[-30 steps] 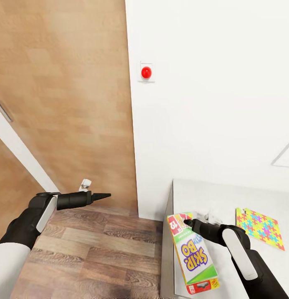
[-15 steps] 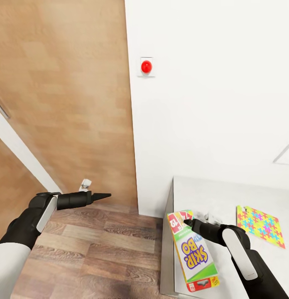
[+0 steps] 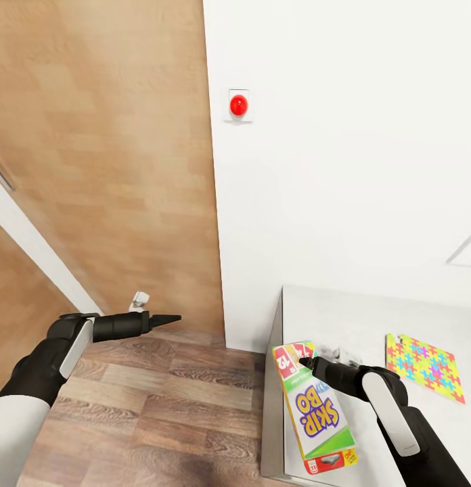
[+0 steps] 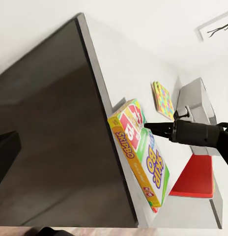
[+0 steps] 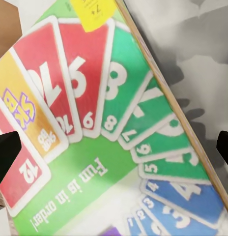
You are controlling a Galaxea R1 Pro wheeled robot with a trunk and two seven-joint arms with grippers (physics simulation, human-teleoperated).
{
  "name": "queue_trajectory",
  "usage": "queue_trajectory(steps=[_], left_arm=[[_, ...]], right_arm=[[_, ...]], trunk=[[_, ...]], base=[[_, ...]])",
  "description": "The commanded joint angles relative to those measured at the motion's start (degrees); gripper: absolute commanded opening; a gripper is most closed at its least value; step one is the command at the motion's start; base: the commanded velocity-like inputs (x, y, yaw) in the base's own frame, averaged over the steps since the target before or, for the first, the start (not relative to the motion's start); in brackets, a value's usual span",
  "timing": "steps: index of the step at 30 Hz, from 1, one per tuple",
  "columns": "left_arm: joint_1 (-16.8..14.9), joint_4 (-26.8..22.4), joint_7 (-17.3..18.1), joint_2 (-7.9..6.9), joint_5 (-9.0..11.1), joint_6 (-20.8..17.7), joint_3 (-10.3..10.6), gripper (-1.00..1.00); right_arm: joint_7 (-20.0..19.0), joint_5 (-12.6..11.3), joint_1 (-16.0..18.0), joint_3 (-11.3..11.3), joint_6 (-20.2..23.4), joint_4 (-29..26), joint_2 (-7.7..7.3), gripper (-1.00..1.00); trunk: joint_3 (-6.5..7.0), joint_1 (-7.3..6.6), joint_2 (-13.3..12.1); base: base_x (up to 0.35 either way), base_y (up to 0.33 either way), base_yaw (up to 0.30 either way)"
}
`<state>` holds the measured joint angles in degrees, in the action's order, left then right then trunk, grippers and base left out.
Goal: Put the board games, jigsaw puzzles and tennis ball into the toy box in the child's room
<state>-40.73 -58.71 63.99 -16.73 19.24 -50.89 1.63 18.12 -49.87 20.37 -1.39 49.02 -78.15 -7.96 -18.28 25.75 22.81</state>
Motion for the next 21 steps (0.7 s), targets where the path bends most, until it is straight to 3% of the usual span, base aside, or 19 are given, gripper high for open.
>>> queue_trajectory(steps=[1,21], left_arm=[[0.0,0.0,0.0,-0.05,0.3,-0.3,0.1,1.00],[0.0,0.0,0.0,-0.05,0.3,-0.3,0.1,1.00]], right_arm=[[0.6,-0.6,0.0,-0.1,0.1,-0.1,-0.05,1.00],[0.6,-0.6,0.0,-0.1,0.0,-0.1,-0.07,1.00]], trunk=[[-0.10,0.03,0.1],[-0.11,0.03,0.1]], base=[[0.000,0.000,0.000],[0.000,0.000,0.000]])
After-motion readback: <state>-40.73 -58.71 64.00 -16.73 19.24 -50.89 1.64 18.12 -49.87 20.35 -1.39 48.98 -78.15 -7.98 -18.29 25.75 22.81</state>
